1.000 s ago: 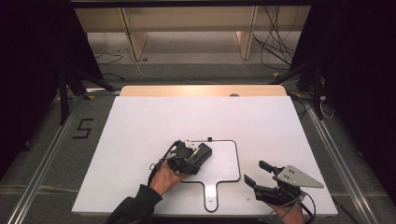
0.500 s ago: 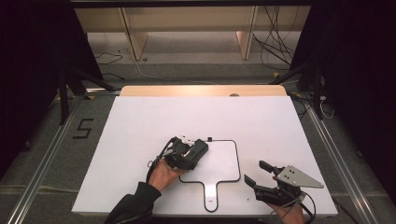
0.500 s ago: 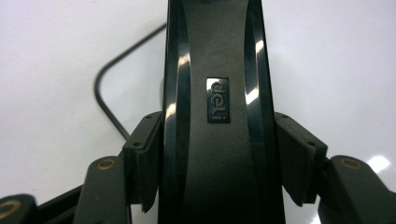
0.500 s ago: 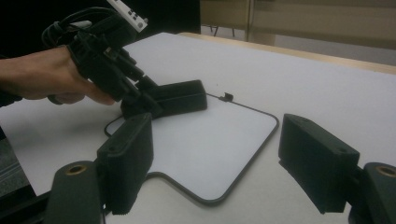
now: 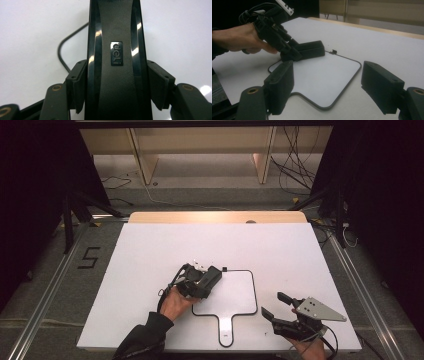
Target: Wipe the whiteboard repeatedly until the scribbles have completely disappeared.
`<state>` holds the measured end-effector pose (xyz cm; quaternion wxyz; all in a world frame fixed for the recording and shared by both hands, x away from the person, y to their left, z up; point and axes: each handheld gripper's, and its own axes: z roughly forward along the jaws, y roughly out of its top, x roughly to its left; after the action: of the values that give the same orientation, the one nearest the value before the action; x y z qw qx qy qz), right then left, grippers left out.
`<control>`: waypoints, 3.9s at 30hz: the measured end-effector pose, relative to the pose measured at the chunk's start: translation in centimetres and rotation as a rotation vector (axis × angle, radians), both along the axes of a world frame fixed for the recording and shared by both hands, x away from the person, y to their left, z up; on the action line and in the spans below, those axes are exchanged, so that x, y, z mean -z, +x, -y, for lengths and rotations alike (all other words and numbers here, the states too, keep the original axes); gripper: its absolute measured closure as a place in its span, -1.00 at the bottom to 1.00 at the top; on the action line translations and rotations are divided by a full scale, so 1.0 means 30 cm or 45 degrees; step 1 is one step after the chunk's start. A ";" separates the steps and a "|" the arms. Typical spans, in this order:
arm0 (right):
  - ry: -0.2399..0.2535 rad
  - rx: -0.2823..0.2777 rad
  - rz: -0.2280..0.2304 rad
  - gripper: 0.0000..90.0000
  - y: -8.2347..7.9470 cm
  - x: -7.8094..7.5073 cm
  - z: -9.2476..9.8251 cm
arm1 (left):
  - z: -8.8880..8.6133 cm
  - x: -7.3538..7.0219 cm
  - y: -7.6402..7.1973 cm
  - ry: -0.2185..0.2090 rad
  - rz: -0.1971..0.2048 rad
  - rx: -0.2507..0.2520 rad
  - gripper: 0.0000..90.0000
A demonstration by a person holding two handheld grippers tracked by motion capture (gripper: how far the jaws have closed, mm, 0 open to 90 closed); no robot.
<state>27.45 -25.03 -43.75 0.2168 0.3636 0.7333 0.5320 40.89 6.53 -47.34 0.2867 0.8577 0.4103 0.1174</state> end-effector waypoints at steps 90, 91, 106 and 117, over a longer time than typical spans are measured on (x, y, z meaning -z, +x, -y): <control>-0.004 0.008 -0.005 -0.39 0.002 0.002 0.003 | -0.043 -0.007 0.030 0.028 -0.041 -0.090 -0.11; -0.003 0.009 -0.005 -0.39 0.002 0.002 0.004 | -0.045 -0.007 0.035 0.031 -0.040 -0.087 -0.11; -0.007 0.008 0.000 -0.39 0.000 0.000 0.003 | -0.043 -0.018 -0.021 0.054 -0.115 -0.012 -0.11; -0.008 0.009 0.000 -0.39 -0.001 0.000 0.003 | -0.049 -0.019 -0.033 0.083 -0.102 -0.031 -0.11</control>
<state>27.42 -25.13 -43.75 0.2199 0.3655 0.7335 0.5292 39.89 8.01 -46.77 0.2406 0.8655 0.4278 0.0999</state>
